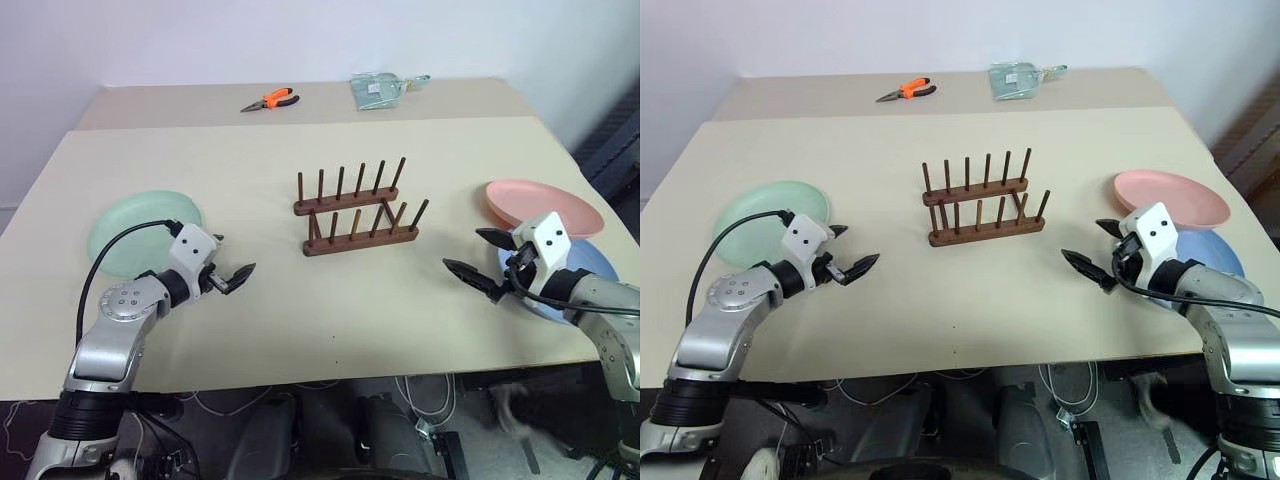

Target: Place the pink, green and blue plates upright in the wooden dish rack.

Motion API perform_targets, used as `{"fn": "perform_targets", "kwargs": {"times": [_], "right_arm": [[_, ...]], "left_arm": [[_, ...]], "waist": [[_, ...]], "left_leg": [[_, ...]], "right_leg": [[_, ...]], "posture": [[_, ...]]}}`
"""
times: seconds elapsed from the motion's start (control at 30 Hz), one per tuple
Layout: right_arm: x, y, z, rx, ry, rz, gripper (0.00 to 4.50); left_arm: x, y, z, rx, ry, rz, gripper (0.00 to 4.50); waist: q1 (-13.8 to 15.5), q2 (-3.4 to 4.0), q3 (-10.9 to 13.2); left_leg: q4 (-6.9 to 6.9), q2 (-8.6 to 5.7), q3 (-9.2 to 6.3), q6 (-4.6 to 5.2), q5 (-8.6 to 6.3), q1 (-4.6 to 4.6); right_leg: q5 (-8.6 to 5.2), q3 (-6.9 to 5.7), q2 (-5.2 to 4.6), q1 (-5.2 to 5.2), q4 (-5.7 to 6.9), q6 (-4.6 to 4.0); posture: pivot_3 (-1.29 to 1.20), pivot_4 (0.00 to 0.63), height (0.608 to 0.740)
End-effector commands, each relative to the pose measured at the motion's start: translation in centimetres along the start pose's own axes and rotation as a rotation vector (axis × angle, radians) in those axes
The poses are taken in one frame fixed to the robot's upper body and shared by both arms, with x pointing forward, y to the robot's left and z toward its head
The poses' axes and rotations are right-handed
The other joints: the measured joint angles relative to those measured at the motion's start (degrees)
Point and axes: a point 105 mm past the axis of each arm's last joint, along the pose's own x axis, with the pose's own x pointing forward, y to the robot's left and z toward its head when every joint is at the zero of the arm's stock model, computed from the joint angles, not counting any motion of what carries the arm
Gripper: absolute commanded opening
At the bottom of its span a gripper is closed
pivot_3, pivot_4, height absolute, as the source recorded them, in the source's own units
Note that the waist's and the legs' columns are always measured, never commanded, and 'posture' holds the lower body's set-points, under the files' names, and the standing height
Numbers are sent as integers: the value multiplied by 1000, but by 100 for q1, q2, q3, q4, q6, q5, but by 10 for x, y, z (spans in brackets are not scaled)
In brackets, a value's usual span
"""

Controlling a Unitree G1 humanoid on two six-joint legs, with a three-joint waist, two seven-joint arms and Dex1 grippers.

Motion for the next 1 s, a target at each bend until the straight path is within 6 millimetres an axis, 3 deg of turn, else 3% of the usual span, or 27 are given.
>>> {"fn": "perform_targets", "kwargs": {"times": [0.03, 0.2, 0.4, 0.57, 0.77, 0.87, 1.0], "right_arm": [[4, 0, 11, -48, -38, -12, 4488], [10, 0, 12, -63, -49, -17, 4488], [23, 19, 14, -52, -68, 36, 4488], [32, 40, 17, -72, -105, 20, 4488], [27, 58, 18, -63, -120, -30, 4488], [21, 60, 19, -66, -121, -67, 4500], [12, 59, 13, -70, -97, -104, 4500]], "left_arm": [[0, -1, 11, 31, -26, -7, 4471], [5, -3, 12, 37, -31, -28, 4471], [29, -35, 15, 77, -30, -260, 4471], [76, -57, 22, 138, -39, -384, 4471], [117, -75, 27, 138, -37, -461, 4471], [127, -83, 29, 137, -52, -487, 3702], [125, -94, 27, 150, -62, -554, 1750]], "waist": [[2, 0, 0], [11, 0, 0], [19, 0, 0], [28, 0, 0], [27, -1, -1], [33, -1, -2], [25, -2, -3]], "left_leg": [[0, 0, 0, 0, 0, 0], [1, 0, 0, 0, 0, -1], [2, -1, 0, -1, -1, -1], [6, -2, 0, 5, 4, -2], [7, -4, 0, 7, 4, -4], [8, -4, 0, 8, 4, -3], [11, -4, 0, 9, 4, -2]], "right_leg": [[0, 0, 0, 0, 0, 0], [0, 0, 0, 0, -1, 0], [0, -2, -1, 3, -4, 0], [2, -2, 1, 3, -3, 2], [12, -4, 3, 2, 0, 21], [12, -4, 3, 5, 0, 22], [12, -4, 3, 7, 1, 22]], "posture": [[0, 150, 719], [0, 150, 719], [0, 150, 719], [0, 150, 719], [0, 150, 719], [0, 150, 719], [0, 150, 719]]}}
